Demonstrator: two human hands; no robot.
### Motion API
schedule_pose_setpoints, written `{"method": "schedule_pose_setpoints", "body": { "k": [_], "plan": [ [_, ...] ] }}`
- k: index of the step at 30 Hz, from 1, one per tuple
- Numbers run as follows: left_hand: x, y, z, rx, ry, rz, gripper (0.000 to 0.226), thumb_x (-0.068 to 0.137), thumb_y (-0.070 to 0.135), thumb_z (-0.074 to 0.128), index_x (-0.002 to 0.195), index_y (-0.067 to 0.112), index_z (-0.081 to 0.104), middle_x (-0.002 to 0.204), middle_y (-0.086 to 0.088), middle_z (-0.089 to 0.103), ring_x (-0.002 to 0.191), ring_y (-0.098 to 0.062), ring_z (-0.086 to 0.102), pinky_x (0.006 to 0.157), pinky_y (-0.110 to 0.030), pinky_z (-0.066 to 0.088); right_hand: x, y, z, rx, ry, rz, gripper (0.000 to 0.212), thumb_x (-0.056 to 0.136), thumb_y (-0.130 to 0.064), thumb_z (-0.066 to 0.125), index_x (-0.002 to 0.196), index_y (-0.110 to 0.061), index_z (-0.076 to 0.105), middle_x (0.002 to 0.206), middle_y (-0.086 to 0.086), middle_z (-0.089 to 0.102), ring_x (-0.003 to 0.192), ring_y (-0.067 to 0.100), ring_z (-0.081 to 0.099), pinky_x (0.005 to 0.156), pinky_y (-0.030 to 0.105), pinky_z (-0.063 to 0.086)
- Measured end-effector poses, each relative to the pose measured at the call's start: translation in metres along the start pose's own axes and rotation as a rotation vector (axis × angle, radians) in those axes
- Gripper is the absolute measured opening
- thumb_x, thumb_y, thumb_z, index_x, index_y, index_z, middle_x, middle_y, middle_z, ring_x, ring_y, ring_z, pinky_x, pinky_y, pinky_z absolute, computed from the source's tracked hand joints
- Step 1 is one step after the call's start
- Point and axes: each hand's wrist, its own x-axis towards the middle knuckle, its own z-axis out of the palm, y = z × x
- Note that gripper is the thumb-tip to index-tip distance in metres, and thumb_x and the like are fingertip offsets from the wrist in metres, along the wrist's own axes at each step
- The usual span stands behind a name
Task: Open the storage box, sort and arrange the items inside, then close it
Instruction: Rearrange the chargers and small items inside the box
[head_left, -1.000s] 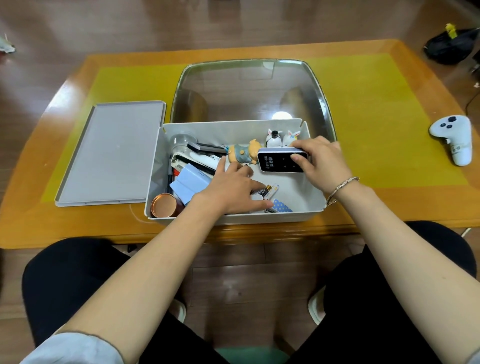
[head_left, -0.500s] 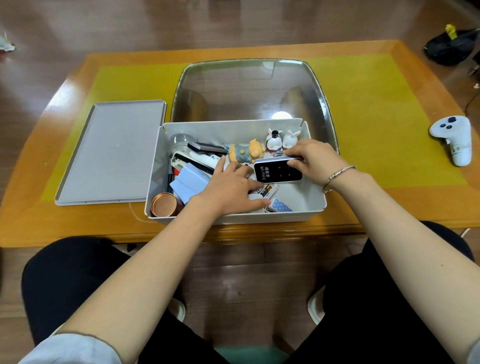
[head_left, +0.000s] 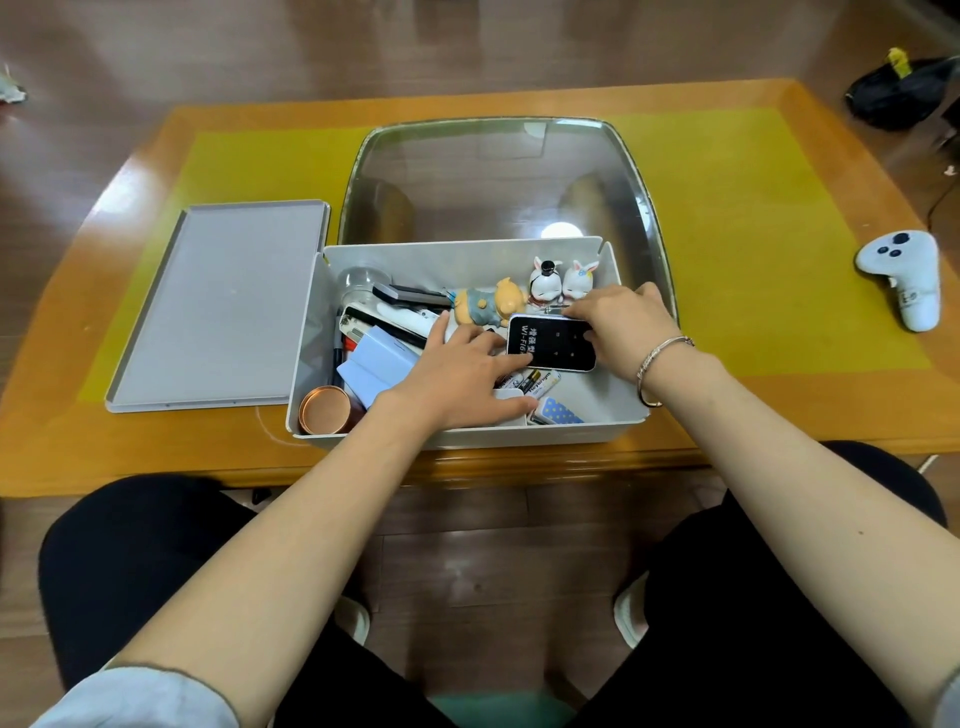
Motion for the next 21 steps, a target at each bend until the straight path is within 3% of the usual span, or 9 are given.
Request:
{"method": "schedule_pose_setpoints", "body": {
  "k": [6,11,13,17,21],
  "plan": [
    [0.000,0.002,-0.003,-0.011,-0.021,-0.001,0.078,0.078,0.081,0.020,0.143,0.041,0.038,0.136,0.004,0.049,0.135,-0.022,0.029,0.115,-0.056,-0.003,-0.004,-0.003,0.001,-0.015,-0.006,-0.039,0.038,0.084,-0.004,0.050,0.110,-0.028,0.062,0.110,-0.004,0.062,0.111,0.021,0.051,0.087,0.039,0.030],
    [0.003,0.007,-0.011,-0.022,-0.012,-0.010,0.068,0.084,0.077,0.028,0.140,0.040,0.043,0.149,0.000,0.035,0.139,-0.024,0.020,0.117,-0.053,-0.004,-0.014,0.007,-0.002,0.193,0.276,0.032,0.035,0.084,-0.001,0.052,0.109,-0.020,0.067,0.122,0.000,0.059,0.117,0.026,0.045,0.090,0.038,0.032],
    [0.008,0.015,-0.015,-0.018,-0.011,0.016,0.068,0.087,0.073,0.026,0.142,0.036,0.041,0.153,-0.001,0.030,0.141,-0.025,0.018,0.117,-0.049,0.000,-0.018,0.011,-0.001,0.252,0.346,0.097,0.039,0.083,0.000,0.052,0.118,-0.014,0.062,0.126,0.007,0.056,0.118,0.030,0.044,0.093,0.039,0.036],
    [0.019,0.037,-0.020,-0.033,-0.148,0.081,0.067,0.095,0.063,0.024,0.150,0.025,0.029,0.158,-0.003,0.020,0.145,-0.025,0.013,0.117,-0.043,0.007,-0.018,0.009,0.001,0.352,0.291,0.214,0.051,0.089,-0.002,0.045,0.138,-0.011,0.040,0.124,0.016,0.055,0.109,0.035,0.053,0.087,0.040,0.044],
    [0.028,0.050,-0.018,-0.068,-0.337,0.019,0.074,0.096,0.063,0.019,0.154,0.018,0.012,0.161,-0.003,0.002,0.147,-0.028,0.001,0.115,-0.047,0.016,-0.017,0.007,0.006,0.320,0.266,0.242,0.053,0.091,-0.005,0.042,0.143,-0.016,0.033,0.117,0.017,0.060,0.100,0.038,0.058,0.080,0.042,0.048]
  ]
}}
